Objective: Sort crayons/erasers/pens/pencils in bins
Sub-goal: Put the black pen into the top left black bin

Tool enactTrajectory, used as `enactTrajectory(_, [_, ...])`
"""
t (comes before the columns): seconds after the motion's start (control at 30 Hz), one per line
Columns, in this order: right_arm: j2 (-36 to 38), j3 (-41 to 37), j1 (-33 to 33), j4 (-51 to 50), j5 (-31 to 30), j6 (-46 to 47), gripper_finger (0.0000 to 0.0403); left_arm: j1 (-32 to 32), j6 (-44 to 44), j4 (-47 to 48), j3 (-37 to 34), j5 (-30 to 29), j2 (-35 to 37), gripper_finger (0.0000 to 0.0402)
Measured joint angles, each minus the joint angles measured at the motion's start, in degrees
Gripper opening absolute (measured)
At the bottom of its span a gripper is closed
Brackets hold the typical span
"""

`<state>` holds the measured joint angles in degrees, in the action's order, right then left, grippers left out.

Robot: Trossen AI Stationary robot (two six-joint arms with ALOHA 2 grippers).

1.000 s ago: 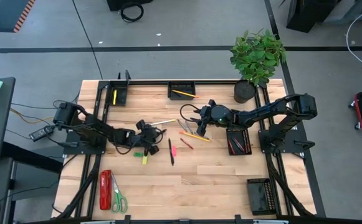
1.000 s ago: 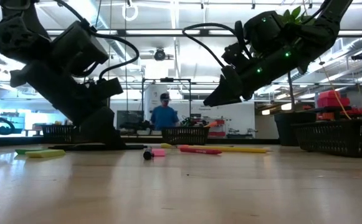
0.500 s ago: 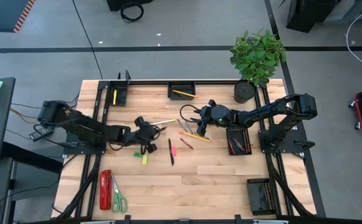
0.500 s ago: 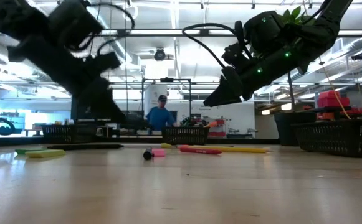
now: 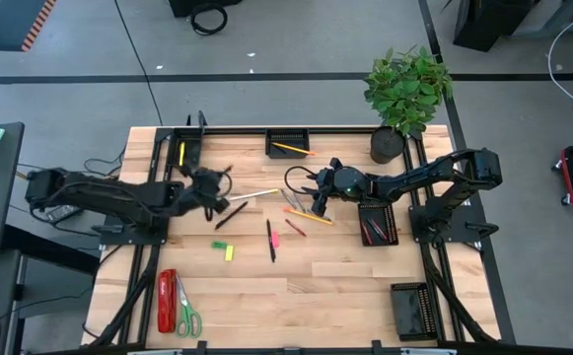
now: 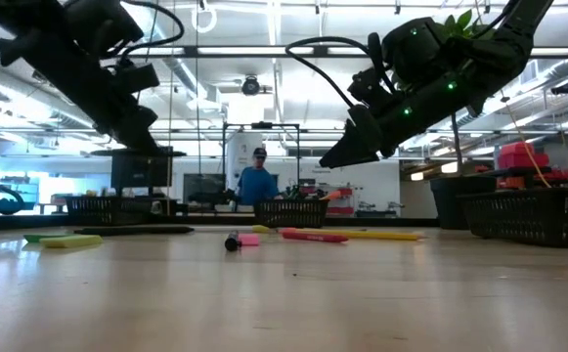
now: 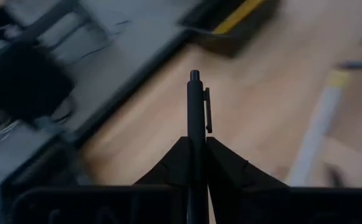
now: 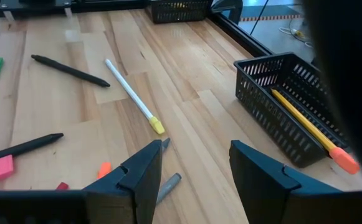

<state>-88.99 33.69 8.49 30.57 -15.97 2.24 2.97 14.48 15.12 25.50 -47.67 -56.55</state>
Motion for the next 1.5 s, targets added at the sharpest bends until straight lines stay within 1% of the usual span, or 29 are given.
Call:
enactTrajectory(0.1, [0.0,0.0,0.0,0.3,0.0,0.1,0.0193,5.8,0.3,0.7,0.0,-1.0,1.5,0.0049])
enactTrajectory(0.23, [0.0,0.0,-0.1,0.6,0.7,0.7,0.0193,14.9,1.9,0.3,0.0,-1.0,1.5,0.004])
enactTrajectory(0.4, [0.0,0.0,-0.1,0.9,2.3,1.4,0.0193,25.1,6.2,1.0,0.0,1.6,1.5,0.0042])
enactTrajectory(0.53, [0.0,0.0,-0.1,0.9,3.0,1.7,0.0193,30.6,9.7,4.2,0.0,1.9,1.5,0.0048])
enactTrajectory(0.67, [0.0,0.0,-0.1,0.9,3.5,1.4,0.0193,35.1,12.1,5.8,0.0,3.5,1.4,0.0042])
enactTrajectory(0.8, [0.0,0.0,-0.1,0.9,4.1,1.3,0.0193,39.5,12.3,5.8,0.1,6.6,1.2,0.0042])
enactTrajectory(0.9, [0.0,0.0,-0.1,0.9,4.1,1.3,0.0193,42.8,11.9,5.8,0.1,11.2,0.6,0.0051])
enactTrajectory(0.97, [0.0,0.0,-0.1,0.9,4.1,1.3,0.0193,44.4,11.9,5.8,0.1,13.4,-0.4,0.0056])
enactTrajectory(1.1, [0.0,0.0,-0.1,0.9,4.5,1.4,0.0193,46.6,11.4,5.3,0.1,13.7,-2.8,0.0074])
enactTrajectory(1.2, [0.0,0.0,-0.1,0.9,4.5,1.4,0.0193,47.7,10.6,3.0,0.1,13.7,-3.8,0.0094])
enactTrajectory(1.5, [0.0,0.0,-0.1,0.9,4.5,1.4,0.0193,47.3,10.8,2.5,0.1,13.5,-3.9,0.0161])
